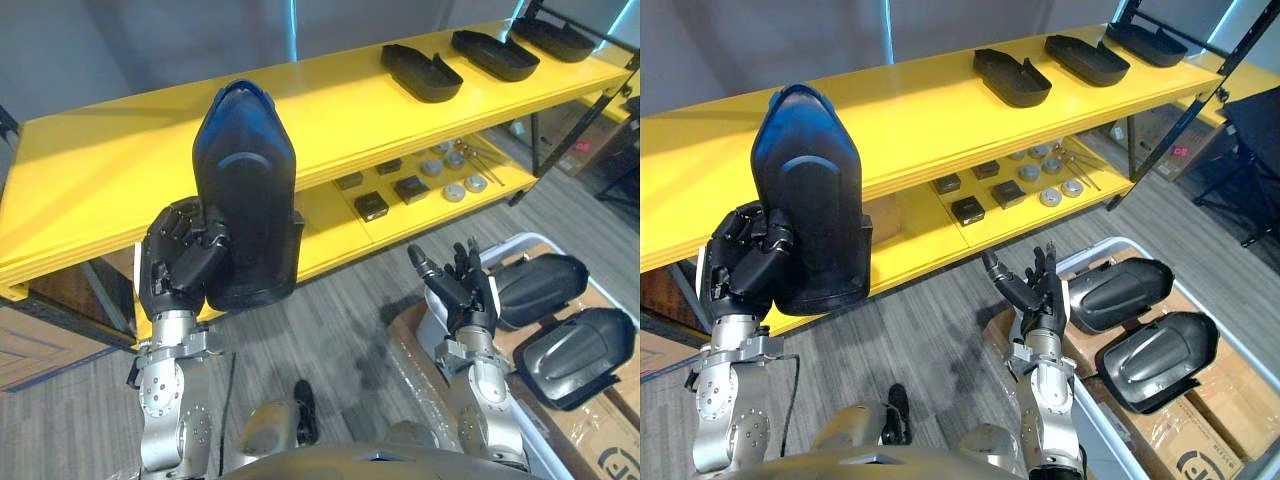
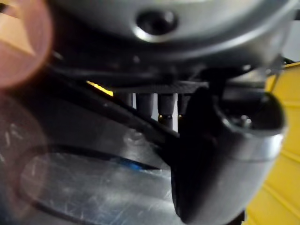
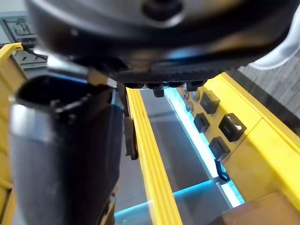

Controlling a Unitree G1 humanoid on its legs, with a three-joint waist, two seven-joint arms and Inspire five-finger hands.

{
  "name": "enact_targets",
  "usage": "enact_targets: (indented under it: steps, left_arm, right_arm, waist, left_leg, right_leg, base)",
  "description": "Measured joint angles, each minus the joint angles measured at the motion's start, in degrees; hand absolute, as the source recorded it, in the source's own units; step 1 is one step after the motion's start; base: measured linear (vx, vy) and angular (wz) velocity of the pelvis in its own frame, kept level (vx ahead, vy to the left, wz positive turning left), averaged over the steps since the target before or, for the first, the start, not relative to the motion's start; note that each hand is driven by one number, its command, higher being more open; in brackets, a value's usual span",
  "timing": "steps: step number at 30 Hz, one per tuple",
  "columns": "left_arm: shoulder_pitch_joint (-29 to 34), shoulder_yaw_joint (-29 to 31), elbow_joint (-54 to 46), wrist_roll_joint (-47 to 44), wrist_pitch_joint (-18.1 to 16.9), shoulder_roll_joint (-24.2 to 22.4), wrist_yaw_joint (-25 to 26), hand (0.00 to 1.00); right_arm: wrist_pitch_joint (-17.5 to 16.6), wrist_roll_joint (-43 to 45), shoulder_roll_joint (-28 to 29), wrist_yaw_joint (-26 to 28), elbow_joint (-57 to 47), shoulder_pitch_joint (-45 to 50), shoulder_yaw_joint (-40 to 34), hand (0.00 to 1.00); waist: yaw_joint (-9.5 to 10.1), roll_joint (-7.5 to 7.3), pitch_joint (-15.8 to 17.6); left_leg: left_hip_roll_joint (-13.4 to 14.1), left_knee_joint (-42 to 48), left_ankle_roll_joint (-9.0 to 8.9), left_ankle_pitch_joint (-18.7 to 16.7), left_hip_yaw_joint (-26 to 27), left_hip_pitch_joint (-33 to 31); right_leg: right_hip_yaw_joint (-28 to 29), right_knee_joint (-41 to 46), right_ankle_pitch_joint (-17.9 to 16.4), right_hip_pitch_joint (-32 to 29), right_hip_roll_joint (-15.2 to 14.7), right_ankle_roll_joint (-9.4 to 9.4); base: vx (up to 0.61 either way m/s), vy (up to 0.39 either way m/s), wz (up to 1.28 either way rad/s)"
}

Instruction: Walk over and take three plastic housings, then place them on the shelf

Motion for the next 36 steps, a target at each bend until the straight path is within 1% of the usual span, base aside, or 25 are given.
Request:
enact_targets:
  steps: [1,3,4,5,6,7,9,11,12,13,14,15,16,17,18,19,20,21,22,23,24,25,29,32,36]
  left_arm:
    - [-0.14,-0.13,0.0,-0.01,0.06,0.14,0.12,0.0]
    - [-0.79,-0.34,0.0,-0.36,0.12,0.71,0.26,0.0]
    - [-1.57,-0.46,0.0,-0.8,0.25,1.53,0.3,0.0]
    - [-1.87,-0.48,-0.01,-0.89,0.49,1.83,0.42,0.0]
    - [-2.07,-0.79,0.01,-0.87,0.88,2.19,1.15,0.0]
    - [-1.96,-1.31,0.2,-0.85,1.1,2.09,2.27,0.0]
    - [-1.6,-2.43,0.22,-1.13,1.1,1.92,3.28,0.0]
    - [-0.28,-2.47,-0.65,-1.39,1.07,1.91,3.76,0.0]
    - [1.66,-2.28,-1.84,-1.62,1.05,1.89,4.42,0.0]
    - [3.39,-2.22,-2.43,-1.97,0.9,1.61,4.66,0.0]
    - [3.92,-2.46,-1.7,-2.86,0.87,0.66,4.56,0.0]
    - [6.29,-2.68,-1.76,-3.98,0.94,-0.97,4.5,0.0]
    - [6.55,-2.99,-1.5,-4.07,0.98,-1.33,4.5,0.0]
    - [6.33,-3.9,-0.64,-4.07,1.4,-1.84,4.38,0.0]
    - [5.96,-4.37,-0.01,-4.07,1.5,-1.9,4.07,0.0]
    - [5.8,-4.5,0.3,-4.07,1.51,-1.87,3.73,0.0]
    - [5.63,-4.66,0.55,-4.05,1.73,-1.94,2.87,0.0]
    - [5.2,-4.69,0.66,-3.99,1.9,-2.06,1.81,0.0]
    - [4.38,-4.8,0.64,-3.77,1.92,-2.62,0.61,0.0]
    - [3.96,-4.86,0.55,-3.8,1.84,-2.97,0.02,0.0]
    - [3.0,-4.9,0.6,-3.8,1.39,-2.41,-0.46,0.0]
    - [2.14,-4.71,0.66,-3.79,1.31,-2.08,-0.36,0.0]
    - [1.9,-3.91,0.65,-3.6,1.18,-0.07,-0.32,0.0]
    - [1.54,-3.03,0.59,-3.22,1.17,-0.05,-0.48,0.0]
    - [0.2,-3.27,0.58,-2.74,1.61,-0.09,-0.56,0.0]
  right_arm:
    - [0.0,-0.65,0.06,0.67,-0.04,0.16,-0.13,1.0]
    - [0.0,-2.19,0.04,1.84,-0.76,0.18,-0.61,1.0]
    - [0.0,-2.46,-0.01,2.47,-1.88,0.18,-1.13,1.0]
    - [-0.02,-2.44,-0.1,2.69,-2.35,0.21,-1.36,1.0]
    - [-0.01,-2.42,-0.51,2.89,-2.73,0.26,-1.55,1.0]
    - [-0.02,-2.41,-0.92,2.85,-3.24,0.94,-1.75,1.0]
    - [-0.02,-1.85,-1.04,2.79,-5.9,2.69,-2.03,1.0]
    - [-0.02,-1.86,-1.04,2.88,-9.37,3.11,-1.35,1.0]
    - [-0.04,-1.91,-1.03,3.03,-11.56,3.02,-0.56,1.0]
    - [-0.51,-1.91,-1.15,3.6,-12.96,2.97,-0.02,1.0]
    - [-0.77,-1.8,-2.11,4.1,-12.85,2.38,-0.06,1.0]
    - [-1.1,-0.98,-3.21,5.0,-13.08,1.96,0.38,1.0]
    - [-1.3,-0.65,-3.44,5.37,-13.08,1.82,0.28,1.0]
    - [-1.1,0.98,-4.2,5.56,-12.84,1.96,0.03,1.0]
    - [-1.07,0.81,-4.23,5.24,-12.56,2.19,-0.41,1.0]
    - [-1.07,0.68,-4.0,4.99,-12.18,2.21,-0.76,1.0]
    - [-1.09,0.3,-3.91,4.26,-11.37,2.26,-1.83,1.0]
    - [-1.1,0.31,-3.88,3.26,-11.16,2.58,-2.92,1.0]
    - [-1.13,0.39,-4.03,1.87,-11.11,3.11,-4.68,1.0]
    - [-1.18,0.4,-4.16,1.21,-11.12,3.32,-5.57,1.0]
    - [-1.33,0.46,-3.17,-0.1,-9.69,3.24,-6.73,1.0]
    - [-1.36,0.35,-3.17,-1.25,-8.53,3.14,-6.67,1.0]
    - [-1.93,0.89,-0.64,-2.63,-8.2,2.5,-5.48,1.0]
    - [-4.62,0.32,0.78,-2.42,-8.55,2.66,-4.31,1.0]
    - [-6.62,0.2,1.2,-2.34,-11.22,2.96,-2.26,1.0]
  waist:
    - [-0.26,0.47,0.08]
    - [-0.52,1.11,0.02]
    - [-0.53,1.33,0.12]
    - [-0.65,1.37,0.14]
    - [-1.14,1.4,0.16]
    - [-1.3,1.37,0.15]
    - [-1.27,1.2,0.01]
    - [-0.94,-0.09,-1.37]
    - [-0.08,-1.03,-2.68]
    - [0.65,-2.7,-4.16]
    - [0.8,-1.42,-4.47]
    - [0.86,0.72,-5.19]
    - [0.57,1.17,-5.0]
    - [0.24,2.04,-4.79]
    - [0.42,2.11,-4.61]
    - [0.55,2.1,-4.6]
    - [0.35,2.01,-4.55]
    - [0.3,2.67,-4.94]
    - [0.21,4.11,-5.71]
    - [0.18,5.12,-5.9]
    - [0.01,4.16,-5.61]
    - [-0.65,3.44,-5.08]
    - [-1.08,1.37,-3.96]
    - [-1.37,0.45,-4.22]
    - [-2.17,0.36,-4.26]
  left_leg:
    - [-0.04,-1.55,-0.22,0.12,-0.85,1.72]
    - [-0.03,-3.24,-0.37,0.03,-2.15,3.05]
    - [-0.03,-3.67,-0.49,-0.26,-3.05,3.16]
    - [-0.03,-3.63,-0.55,-0.48,-3.78,3.17]
    - [0.06,-3.33,-0.74,-0.98,-5.14,3.72]
    - [0.21,-2.65,-1.25,-1.39,-6.75,4.92]
    - [0.78,-1.14,-2.07,-2.76,-8.71,6.56]
    - [1.04,0.03,-3.82,-5.48,-10.14,6.75]
    - [1.12,1.1,-5.04,-7.65,-10.25,6.68]
    - [1.48,3.77,-6.32,-10.59,-10.07,6.46]
    - [3.51,5.91,-6.98,-12.19,-10.15,6.45]
    - [6.74,9.49,-7.92,-13.0,-9.65,6.14]
    - [7.83,12.84,-8.08,-12.91,-8.7,4.78]
    - [10.01,22.8,-9.65,-11.4,-6.91,0.53]
    - [11.21,27.44,-10.1,-10.9,-5.07,-1.71]
    - [11.92,28.12,-9.75,-11.53,-3.76,-2.31]
    - [13.32,25.27,-9.63,-11.58,-1.43,-3.15]
    - [13.31,19.88,-9.99,-10.48,-0.17,-3.37]
    - [12.7,9.78,-9.97,-5.34,-0.07,-3.18]
    - [12.4,4.92,-9.39,0.12,-0.33,-2.87]
    - [10.09,2.49,-8.52,1.88,0.06,-0.67]
    - [8.57,0.08,-7.8,2.76,0.13,0.4]
    - [6.44,-4.58,-6.98,3.89,2.9,3.27]
    - [5.75,-6.96,-6.73,4.1,4.72,4.79]
    - [5.07,-9.5,-6.66,5.36,5.35,4.92]
  right_leg:
    - [-0.13,-2.5,-1.8,-1.7,1.07,0.33]
    - [0.6,-10.75,-2.08,-5.09,2.83,0.35]
    - [2.87,-17.08,-1.36,-7.9,4.04,1.29]
    - [4.32,-20.22,-0.63,-9.18,4.52,2.03]
    - [7.09,-24.88,0.7,-10.34,5.36,3.57]
    - [9.34,-28.51,2.33,-10.32,6.16,3.92]
    - [10.93,-32.63,4.96,-7.99,7.13,3.99]
    - [10.2,-35.71,8.33,-6.04,7.68,4.52]
    - [8.7,-37.38,9.58,-4.51,7.85,4.26]
    - [6.91,-39.35,10.87,-1.42,8.01,5.06]
    - [5.18,-39.76,11.33,0.15,9.37,5.61]
    - [3.62,-40.6,10.92,2.12,12.0,3.7]
    - [2.6,-41.24,10.33,3.4,12.57,3.46]
    - [0.56,-43.19,9.86,6.45,13.28,2.67]
    - [-0.31,-44.55,9.79,8.44,13.18,2.55]
    - [-0.78,-45.01,9.66,9.55,12.93,2.34]
    - [-2.0,-45.7,9.51,11.16,12.51,2.11]
    - [-2.59,-45.76,9.34,11.54,12.1,1.91]
    - [-3.11,-45.77,9.21,11.41,11.8,2.03]
    - [-3.11,-45.63,8.87,11.39,11.97,2.52]
    - [-2.05,-44.99,7.4,11.9,10.09,4.02]
    - [-1.8,-44.09,7.34,11.47,8.8,4.05]
    - [1.47,-43.15,7.27,9.9,6.79,3.9]
    - [2.79,-43.46,7.46,9.4,6.17,4.16]
    - [2.91,-43.58,7.71,8.19,6.01,4.51]
  base:
    - [0.22,0.115,0.26]
    - [0.21,0.08,0.37]
    - [0.16,0.022,0.41]
    - [0.21,-0.008,0.59]
    - [0.24,-0.054,0.71]
    - [0.31,-0.111,0.76]
    - [0.28,-0.155,0.83]
    - [0.28,-0.265,0.63]
    - [0.35,-0.378,0.3]
    - [0.33,-0.353,0.2]
    - [0.31,-0.319,0.24]
    - [0.23,-0.201,0.29]
    - [0.32,-0.25,0.66]
    - [0.28,-0.194,0.7]
    - [0.3,-0.226,0.61]
    - [0.19,-0.125,0.35]
    - [0.21,-0.105,0.33]
    - [0.19,-0.011,0.41]
    - [0.18,0.041,0.28]
    - [0.18,0.104,0.17]
    - [0.15,0.106,0.13]
    - [0.12,0.134,0.13]
    - [0.03,0.1,-0.2]
    - [0.01,0.055,-0.3]
    - [0.01,0.019,-0.08]
